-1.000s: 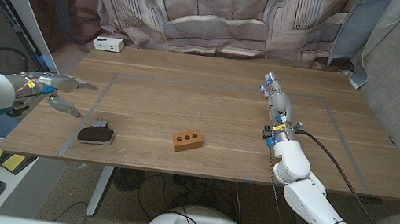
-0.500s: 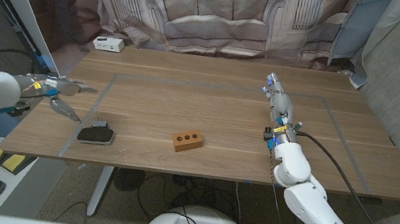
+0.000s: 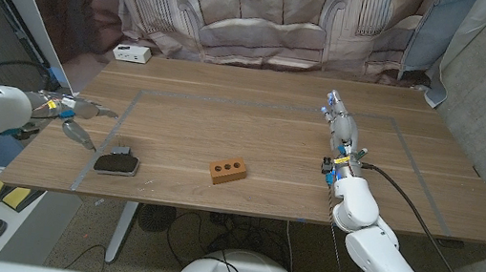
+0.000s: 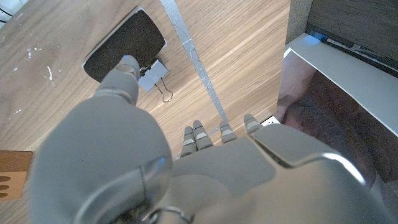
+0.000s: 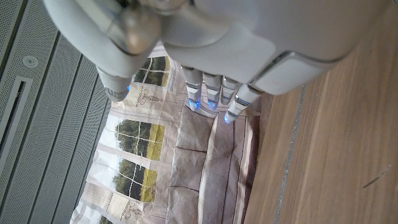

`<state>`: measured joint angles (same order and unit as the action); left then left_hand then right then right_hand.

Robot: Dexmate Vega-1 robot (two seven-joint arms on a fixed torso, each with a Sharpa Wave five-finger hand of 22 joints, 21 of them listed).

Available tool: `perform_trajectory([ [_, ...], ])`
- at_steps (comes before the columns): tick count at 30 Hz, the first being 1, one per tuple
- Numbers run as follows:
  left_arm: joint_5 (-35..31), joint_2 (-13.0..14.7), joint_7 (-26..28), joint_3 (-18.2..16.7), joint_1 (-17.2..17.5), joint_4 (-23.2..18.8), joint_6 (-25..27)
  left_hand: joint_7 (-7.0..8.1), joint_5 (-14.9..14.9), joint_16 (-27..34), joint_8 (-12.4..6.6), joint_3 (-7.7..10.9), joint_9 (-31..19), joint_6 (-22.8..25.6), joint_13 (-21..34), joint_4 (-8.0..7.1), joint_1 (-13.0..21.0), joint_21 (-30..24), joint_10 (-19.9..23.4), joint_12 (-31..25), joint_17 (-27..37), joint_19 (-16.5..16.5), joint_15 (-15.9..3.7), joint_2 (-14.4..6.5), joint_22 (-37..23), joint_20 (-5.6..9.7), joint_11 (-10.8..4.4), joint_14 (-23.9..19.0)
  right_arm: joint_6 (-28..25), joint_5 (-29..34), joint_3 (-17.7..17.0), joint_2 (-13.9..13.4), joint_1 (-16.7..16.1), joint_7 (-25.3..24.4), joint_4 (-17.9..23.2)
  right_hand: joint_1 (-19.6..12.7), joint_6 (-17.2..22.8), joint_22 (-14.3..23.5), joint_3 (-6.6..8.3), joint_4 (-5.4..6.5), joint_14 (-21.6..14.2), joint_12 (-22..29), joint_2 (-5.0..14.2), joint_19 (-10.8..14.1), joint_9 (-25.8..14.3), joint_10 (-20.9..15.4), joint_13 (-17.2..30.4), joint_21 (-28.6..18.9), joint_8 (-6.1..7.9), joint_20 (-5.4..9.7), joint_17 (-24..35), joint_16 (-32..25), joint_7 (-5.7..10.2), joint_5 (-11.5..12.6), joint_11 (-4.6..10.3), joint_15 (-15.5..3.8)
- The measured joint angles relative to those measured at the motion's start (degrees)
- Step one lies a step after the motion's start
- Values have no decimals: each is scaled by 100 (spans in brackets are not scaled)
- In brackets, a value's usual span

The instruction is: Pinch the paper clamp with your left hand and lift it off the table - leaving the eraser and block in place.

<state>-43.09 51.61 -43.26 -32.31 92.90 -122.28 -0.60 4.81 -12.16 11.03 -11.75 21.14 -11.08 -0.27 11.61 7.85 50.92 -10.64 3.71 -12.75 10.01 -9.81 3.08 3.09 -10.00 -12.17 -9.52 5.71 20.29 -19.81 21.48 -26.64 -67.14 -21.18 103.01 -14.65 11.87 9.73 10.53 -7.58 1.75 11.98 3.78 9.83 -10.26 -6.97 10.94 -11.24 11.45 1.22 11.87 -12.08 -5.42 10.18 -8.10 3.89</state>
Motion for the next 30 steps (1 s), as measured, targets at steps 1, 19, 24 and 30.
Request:
perform_trajectory([
  [1,0,14,0,15,-7,19,2,11,0,0,0,8,0,29,0,8,22,0,0,0,0,0,12,22,0,0,0,-13,12,1,-1,1,-3,-2,0,0,0,0,0,0,0,0,0,1,0,0,0,0,0,-1,0,0,0,0,0,0],
  [19,153,254,170,331,-177,316,184,250,0,44,-161,-18,0,555,-1,46,157,-45,512,-166,-1,0,-185,-54,0,0,-102,-492,205,23,-58,80,-184,-55,9,0,2,0,0,0,-31,0,0,20,0,-30,0,0,0,-43,0,0,2,0,32,31],
  [24,302,368,272,467,-270,429,201,267,0,44,-161,-18,0,571,-1,46,157,-45,542,-166,-1,1,-185,-54,1,0,-72,-492,246,30,-75,98,-239,-80,6,0,31,0,0,0,-31,0,0,20,0,-30,0,0,0,-42,0,0,32,0,32,31],
  [30,476,586,320,638,-363,560,200,173,0,37,-89,-76,1,471,-2,35,157,-45,380,-102,-1,1,-159,-54,1,0,-43,-465,325,41,-106,112,-294,-109,6,0,31,0,0,0,-31,0,0,20,0,-30,0,0,0,-42,0,0,31,0,32,31],
])
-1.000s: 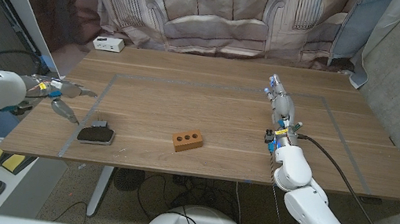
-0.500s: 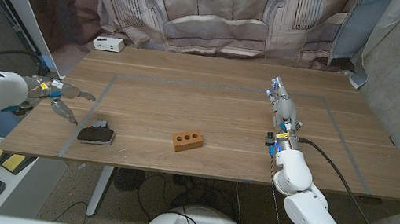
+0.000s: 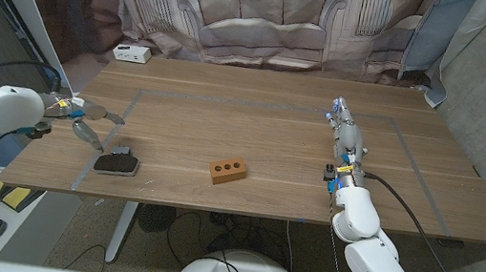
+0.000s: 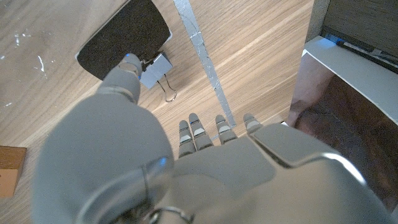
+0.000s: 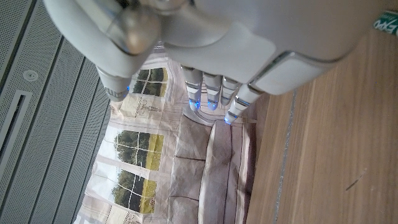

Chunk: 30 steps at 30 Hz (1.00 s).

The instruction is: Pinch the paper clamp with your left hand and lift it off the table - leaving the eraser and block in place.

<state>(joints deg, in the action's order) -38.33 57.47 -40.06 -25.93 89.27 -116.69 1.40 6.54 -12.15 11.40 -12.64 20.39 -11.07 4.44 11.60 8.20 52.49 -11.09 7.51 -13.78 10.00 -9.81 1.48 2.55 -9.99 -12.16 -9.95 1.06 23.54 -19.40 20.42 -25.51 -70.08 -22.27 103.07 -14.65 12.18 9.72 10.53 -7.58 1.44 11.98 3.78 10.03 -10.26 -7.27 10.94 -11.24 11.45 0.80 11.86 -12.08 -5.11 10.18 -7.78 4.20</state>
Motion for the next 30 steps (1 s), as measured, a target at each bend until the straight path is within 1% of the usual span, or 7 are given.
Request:
perform_trajectory([
  [12,272,129,94,25,110,44,-80,24,0,-17,45,-48,-20,-98,0,-1,30,0,-67,49,0,0,2,30,0,0,12,3,98,30,-38,28,13,65,-34,0,0,0,0,0,-22,0,0,0,0,0,0,0,0,0,0,0,0,0,0,22],
  [16,272,73,94,4,183,34,-80,129,0,-17,45,-64,-27,15,15,-16,30,0,50,13,0,0,-65,30,0,0,-41,-146,109,31,-38,28,13,100,-34,0,0,0,0,0,-22,0,0,21,0,-31,0,0,0,-20,0,0,0,0,-32,22],
  [17,250,34,350,-11,224,20,-158,127,0,-6,41,-87,-27,71,26,-5,30,0,93,13,0,0,-78,30,0,0,-38,-158,111,31,-40,37,69,108,-63,0,0,0,0,0,-22,0,0,21,0,-31,0,0,0,-20,0,0,0,0,-32,22],
  [20,200,-68,443,-41,308,-14,-173,148,0,7,4,-88,-27,133,28,-4,30,0,134,-29,0,0,-87,30,0,0,-35,-230,112,33,-40,39,73,117,-64,0,-1,0,0,0,-22,0,0,21,0,-31,0,0,0,-20,0,0,0,0,-32,22],
  [21,115,-105,646,-48,334,-20,-218,157,0,7,4,-89,-27,143,28,-5,30,0,161,-31,-1,0,-87,30,0,0,-29,-231,112,34,-40,44,83,121,-64,0,-1,0,0,0,-22,0,0,21,0,-31,0,0,0,-20,0,0,0,0,-32,22],
  [26,115,-163,646,-50,393,-25,-218,196,0,7,4,-111,-10,181,28,-13,30,-41,182,-31,0,0,-118,30,0,0,-48,-261,113,45,-40,44,83,124,-64,0,-1,0,0,0,-43,0,0,21,0,-31,0,0,0,-20,0,0,0,0,-32,0],
  [30,-13,-151,877,2,417,-20,-244,184,0,7,4,-118,-10,196,28,-6,60,-41,235,-31,-1,0,-95,61,0,0,-41,-283,119,57,-39,55,87,124,-64,0,-1,0,0,0,-43,0,0,21,0,-44,0,0,0,-20,0,0,0,0,-18,0],
])
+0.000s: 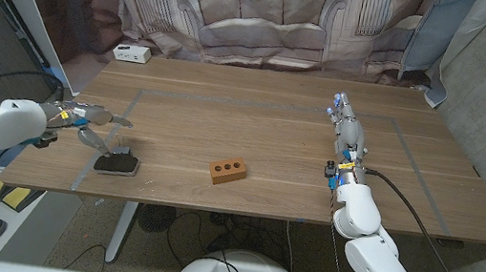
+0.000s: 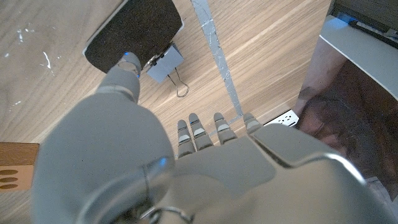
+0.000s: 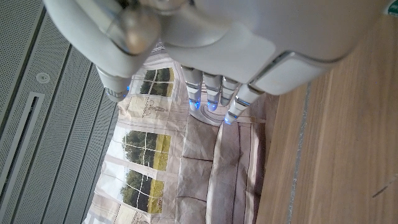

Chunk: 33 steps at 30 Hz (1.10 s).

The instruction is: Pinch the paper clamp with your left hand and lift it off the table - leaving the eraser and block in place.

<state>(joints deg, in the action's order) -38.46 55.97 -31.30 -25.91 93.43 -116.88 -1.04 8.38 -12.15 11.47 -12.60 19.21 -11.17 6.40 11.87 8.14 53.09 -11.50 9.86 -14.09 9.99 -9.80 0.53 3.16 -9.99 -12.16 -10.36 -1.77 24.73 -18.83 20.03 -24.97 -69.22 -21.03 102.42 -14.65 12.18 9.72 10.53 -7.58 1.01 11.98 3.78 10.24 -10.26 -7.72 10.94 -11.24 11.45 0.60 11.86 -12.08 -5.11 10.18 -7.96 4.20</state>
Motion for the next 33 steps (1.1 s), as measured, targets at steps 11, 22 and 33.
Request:
perform_trajectory([
  [11,-188,47,122,92,70,-14,91,-9,-49,0,-48,0,0,151,-16,0,113,0,114,-33,-11,90,-23,-54,0,28,-51,-182,37,35,3,38,6,-17,-11,0,0,0,0,0,0,0,0,0,0,-17,0,0,0,0,0,0,0,0,18,0],
  [22,-327,6,274,144,132,-40,214,1,-49,44,-76,-23,0,284,-16,24,174,0,254,-55,-14,199,-12,-53,0,14,-49,-315,47,65,4,48,2,-36,-20,0,0,0,0,0,-20,0,0,-12,0,-17,0,0,0,-53,0,0,0,0,18,21],
  [33,-375,-40,467,234,169,-42,319,22,-49,43,-115,-23,-1,528,-15,24,226,0,429,-98,0,295,-45,-61,0,7,-18,-518,54,77,-31,28,-75,-51,28,0,52,0,0,0,-20,0,0,-11,0,-27,0,0,0,-52,0,0,11,0,28,20],
])
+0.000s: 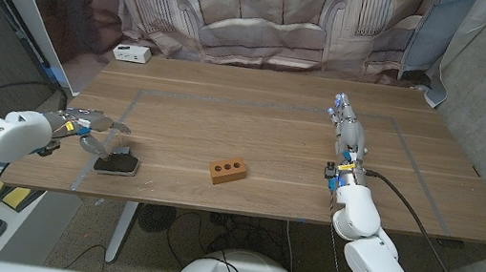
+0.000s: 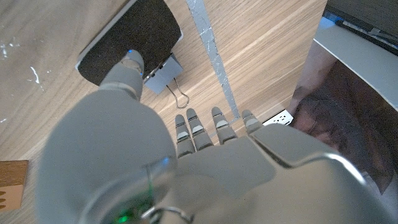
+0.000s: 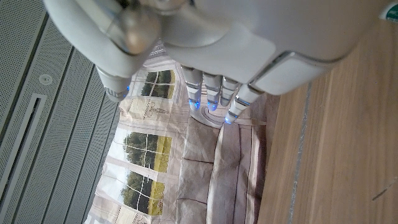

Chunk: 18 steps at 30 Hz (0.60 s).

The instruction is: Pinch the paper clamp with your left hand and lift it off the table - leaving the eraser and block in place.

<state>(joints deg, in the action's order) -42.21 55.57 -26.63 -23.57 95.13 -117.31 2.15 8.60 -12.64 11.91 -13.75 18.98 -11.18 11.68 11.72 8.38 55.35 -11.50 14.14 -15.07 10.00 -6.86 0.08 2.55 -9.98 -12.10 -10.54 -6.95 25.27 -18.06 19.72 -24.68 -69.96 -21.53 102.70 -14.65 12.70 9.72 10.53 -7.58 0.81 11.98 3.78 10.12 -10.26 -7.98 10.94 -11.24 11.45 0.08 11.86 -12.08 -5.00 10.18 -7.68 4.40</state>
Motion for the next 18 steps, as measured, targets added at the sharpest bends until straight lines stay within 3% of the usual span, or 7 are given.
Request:
perform_trajectory([
  [18,-19,-30,357,110,87,-16,181,21,45,0,0,0,0,103,15,0,53,0,122,-23,-13,105,-69,-53,0,3,0,-167,31,-70,-60,-35,-119,10,25,0,-1,0,0,0,1,0,0,0,0,-42,0,0,0,1,0,0,0,0,-1,0],
])
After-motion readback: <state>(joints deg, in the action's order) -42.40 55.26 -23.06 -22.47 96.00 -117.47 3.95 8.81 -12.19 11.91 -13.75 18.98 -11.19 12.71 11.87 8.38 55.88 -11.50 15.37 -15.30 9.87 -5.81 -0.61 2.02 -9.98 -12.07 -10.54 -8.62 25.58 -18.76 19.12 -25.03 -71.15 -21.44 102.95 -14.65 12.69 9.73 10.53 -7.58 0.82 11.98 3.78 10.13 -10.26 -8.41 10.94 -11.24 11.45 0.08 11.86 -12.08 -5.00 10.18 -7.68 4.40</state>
